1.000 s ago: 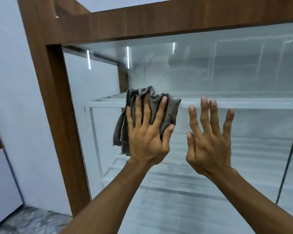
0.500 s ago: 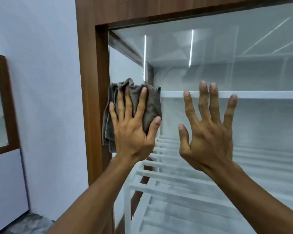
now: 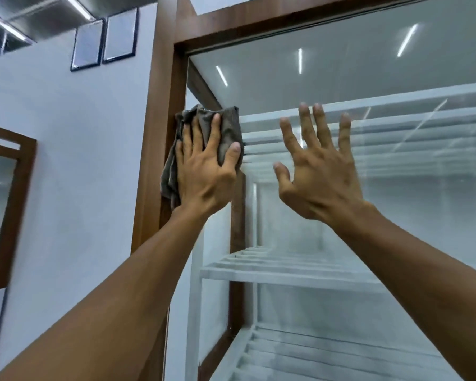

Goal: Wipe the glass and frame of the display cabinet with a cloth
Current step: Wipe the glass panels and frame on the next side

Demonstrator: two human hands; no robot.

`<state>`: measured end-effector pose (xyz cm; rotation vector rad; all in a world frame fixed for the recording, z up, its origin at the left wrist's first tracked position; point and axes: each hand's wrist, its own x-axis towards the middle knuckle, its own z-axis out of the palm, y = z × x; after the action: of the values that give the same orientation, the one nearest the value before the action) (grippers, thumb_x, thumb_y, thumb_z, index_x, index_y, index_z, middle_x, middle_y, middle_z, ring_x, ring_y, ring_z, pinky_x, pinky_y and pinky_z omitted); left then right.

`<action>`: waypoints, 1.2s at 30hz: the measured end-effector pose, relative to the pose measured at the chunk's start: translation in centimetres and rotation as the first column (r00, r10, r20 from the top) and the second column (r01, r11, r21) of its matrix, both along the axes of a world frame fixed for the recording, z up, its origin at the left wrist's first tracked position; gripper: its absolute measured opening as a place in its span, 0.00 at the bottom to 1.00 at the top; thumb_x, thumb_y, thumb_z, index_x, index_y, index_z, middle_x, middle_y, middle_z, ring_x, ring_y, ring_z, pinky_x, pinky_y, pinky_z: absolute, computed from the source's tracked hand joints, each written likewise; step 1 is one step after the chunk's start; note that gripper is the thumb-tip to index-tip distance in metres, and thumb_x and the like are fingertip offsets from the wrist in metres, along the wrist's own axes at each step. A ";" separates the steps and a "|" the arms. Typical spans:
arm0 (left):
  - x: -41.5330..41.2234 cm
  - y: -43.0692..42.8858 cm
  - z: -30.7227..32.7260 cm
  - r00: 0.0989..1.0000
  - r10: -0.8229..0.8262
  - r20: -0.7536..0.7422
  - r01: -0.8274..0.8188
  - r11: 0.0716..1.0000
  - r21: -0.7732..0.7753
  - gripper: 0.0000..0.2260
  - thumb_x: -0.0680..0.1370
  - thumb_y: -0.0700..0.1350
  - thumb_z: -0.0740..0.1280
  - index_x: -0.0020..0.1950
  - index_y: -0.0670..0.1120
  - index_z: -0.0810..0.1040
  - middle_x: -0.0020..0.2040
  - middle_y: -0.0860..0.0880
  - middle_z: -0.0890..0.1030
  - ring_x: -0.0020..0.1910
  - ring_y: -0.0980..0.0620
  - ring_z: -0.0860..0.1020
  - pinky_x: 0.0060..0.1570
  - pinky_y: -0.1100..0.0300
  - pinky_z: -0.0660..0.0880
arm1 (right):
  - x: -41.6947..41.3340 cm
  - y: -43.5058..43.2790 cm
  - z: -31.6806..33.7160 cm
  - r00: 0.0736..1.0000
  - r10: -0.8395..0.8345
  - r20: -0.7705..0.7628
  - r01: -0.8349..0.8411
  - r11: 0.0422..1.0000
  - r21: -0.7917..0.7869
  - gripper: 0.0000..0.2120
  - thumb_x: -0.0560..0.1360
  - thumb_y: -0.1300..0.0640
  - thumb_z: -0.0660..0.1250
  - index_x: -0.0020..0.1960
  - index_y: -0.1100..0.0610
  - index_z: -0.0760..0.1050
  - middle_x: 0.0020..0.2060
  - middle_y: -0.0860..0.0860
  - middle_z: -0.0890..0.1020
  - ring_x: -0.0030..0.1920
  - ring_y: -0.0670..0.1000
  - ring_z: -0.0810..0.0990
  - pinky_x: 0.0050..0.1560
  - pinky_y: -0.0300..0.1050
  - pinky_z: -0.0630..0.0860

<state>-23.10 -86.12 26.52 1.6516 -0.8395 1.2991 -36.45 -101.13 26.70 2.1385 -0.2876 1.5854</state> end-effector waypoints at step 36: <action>-3.8 -4.3 -3.9 0.973 0.077 0.217 -0.120 0.973 0.195 0.32 0.82 0.60 0.44 0.85 0.57 0.42 0.85 0.48 0.34 0.84 0.48 0.35 0.79 0.38 0.32 | -5.8 -5.0 -5.3 0.998 -0.059 -0.035 0.059 0.998 -0.003 0.34 0.83 0.35 0.46 0.83 0.43 0.37 0.82 0.52 0.36 0.82 0.54 0.32 0.80 0.61 0.31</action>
<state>-26.87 -90.39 22.57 1.7579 -1.0592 1.5164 -42.21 -106.11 21.43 2.1342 -0.3343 1.5125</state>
